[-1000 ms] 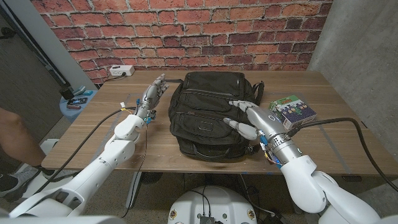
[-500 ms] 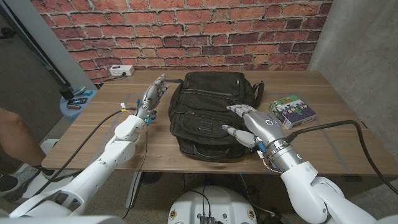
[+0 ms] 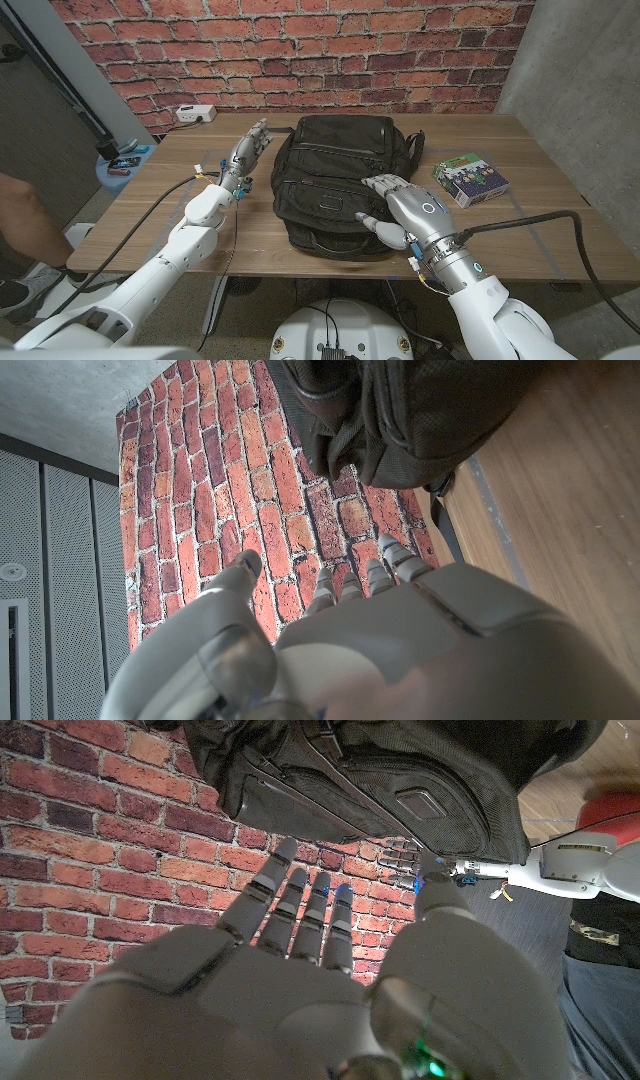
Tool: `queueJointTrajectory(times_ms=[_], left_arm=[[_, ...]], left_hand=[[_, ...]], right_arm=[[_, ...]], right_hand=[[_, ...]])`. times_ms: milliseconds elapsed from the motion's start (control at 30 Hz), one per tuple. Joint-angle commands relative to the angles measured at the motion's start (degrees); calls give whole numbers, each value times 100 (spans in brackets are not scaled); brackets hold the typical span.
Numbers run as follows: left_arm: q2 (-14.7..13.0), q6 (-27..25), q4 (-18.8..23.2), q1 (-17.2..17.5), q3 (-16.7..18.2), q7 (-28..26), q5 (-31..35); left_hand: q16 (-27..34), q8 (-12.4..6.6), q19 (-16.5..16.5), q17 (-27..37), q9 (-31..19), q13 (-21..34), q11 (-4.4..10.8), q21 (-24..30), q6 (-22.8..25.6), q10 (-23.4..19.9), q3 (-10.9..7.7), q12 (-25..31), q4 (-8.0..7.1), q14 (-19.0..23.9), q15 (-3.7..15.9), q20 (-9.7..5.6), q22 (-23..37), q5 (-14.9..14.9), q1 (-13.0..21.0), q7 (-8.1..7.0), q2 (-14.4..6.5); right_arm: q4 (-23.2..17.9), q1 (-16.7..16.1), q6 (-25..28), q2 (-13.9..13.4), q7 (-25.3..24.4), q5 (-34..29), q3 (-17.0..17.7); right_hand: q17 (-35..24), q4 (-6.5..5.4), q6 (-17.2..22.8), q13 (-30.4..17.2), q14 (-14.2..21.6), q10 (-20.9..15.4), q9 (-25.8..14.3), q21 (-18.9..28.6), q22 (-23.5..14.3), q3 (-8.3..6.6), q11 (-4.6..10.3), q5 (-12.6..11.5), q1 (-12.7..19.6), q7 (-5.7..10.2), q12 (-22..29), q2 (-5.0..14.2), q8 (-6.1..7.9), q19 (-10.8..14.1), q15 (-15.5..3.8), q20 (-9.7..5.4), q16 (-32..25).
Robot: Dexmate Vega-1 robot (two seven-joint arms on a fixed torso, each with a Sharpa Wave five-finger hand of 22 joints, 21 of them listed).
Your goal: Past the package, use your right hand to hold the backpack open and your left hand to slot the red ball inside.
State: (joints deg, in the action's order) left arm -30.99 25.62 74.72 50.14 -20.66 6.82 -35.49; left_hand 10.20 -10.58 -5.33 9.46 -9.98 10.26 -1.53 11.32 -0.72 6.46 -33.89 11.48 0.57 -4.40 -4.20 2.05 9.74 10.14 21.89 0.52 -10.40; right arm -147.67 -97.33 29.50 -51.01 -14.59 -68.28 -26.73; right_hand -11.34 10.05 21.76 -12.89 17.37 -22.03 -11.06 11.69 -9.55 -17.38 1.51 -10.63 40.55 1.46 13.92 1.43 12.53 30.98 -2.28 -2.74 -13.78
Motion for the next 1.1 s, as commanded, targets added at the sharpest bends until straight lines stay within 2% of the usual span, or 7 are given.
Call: queueJointTrajectory(times_ms=[33, 467, 700, 933, 1100], left_arm=[[22, -12, -36, -17, -17, 26, -10], [15, -61, -88, -95, -24, 62, -16], [11, -84, -94, -165, -47, 65, 28], [28, -99, -81, -224, -71, 53, 63], [26, -132, -43, -224, -79, 21, 75]], left_hand=[[6, 5, -9, 19, -23, 12, -16, -6, -9, -36, -16, -12, 24, 28, 8, 19, 26, 12, 69, 2, -15], [5, 6, -11, 20, -23, 12, -7, -6, -8, -44, -13, -11, 35, 33, 4, 22, 26, 12, 75, 9, -13], [5, 5, -16, 21, -23, 12, -10, -4, -2, -47, -12, -12, 41, 35, 3, 25, 26, 13, 78, 4, -14], [5, 3, -21, 20, -23, 12, 3, -3, 6, -52, -13, -11, 48, 38, 3, 23, 26, 15, 83, 9, -15], [7, 2, -24, 20, -23, 12, -7, -2, 10, -55, -14, -11, 53, 46, 0, 23, 27, 16, 88, 9, -15]], right_arm=[[307, -128, -125, 268, -235, -743, -60], [746, -82, -176, 410, -439, -1106, -103], [1074, -69, -64, 532, -900, -1328, -223], [1305, -92, 58, 543, -1383, -1472, -305], [1482, -102, 124, 484, -1811, -1507, -337]], right_hand=[[-17, 22, 129, -36, 92, -114, -30, 2, -3, -10, 3, -49, 97, 28, 54, -38, 76, 71, -435, -214, -32], [-48, -6, 346, -100, 230, -299, -37, 6, -5, -12, 88, -71, 274, 125, 158, -79, 117, 196, -553, -265, -71], [-80, -43, 514, -140, 351, -425, -43, 10, -7, 16, 122, -76, 308, 165, 236, -97, 150, 275, -611, -295, -120], [-109, -63, 665, -173, 460, -531, -46, 19, -9, 43, 205, -86, 341, 222, 302, -117, 176, 366, -690, -342, -163], [-161, -90, 940, -220, 643, -759, -49, 28, -12, 80, 256, -99, 385, 277, 428, -122, 232, 492, -788, -385, -244]])
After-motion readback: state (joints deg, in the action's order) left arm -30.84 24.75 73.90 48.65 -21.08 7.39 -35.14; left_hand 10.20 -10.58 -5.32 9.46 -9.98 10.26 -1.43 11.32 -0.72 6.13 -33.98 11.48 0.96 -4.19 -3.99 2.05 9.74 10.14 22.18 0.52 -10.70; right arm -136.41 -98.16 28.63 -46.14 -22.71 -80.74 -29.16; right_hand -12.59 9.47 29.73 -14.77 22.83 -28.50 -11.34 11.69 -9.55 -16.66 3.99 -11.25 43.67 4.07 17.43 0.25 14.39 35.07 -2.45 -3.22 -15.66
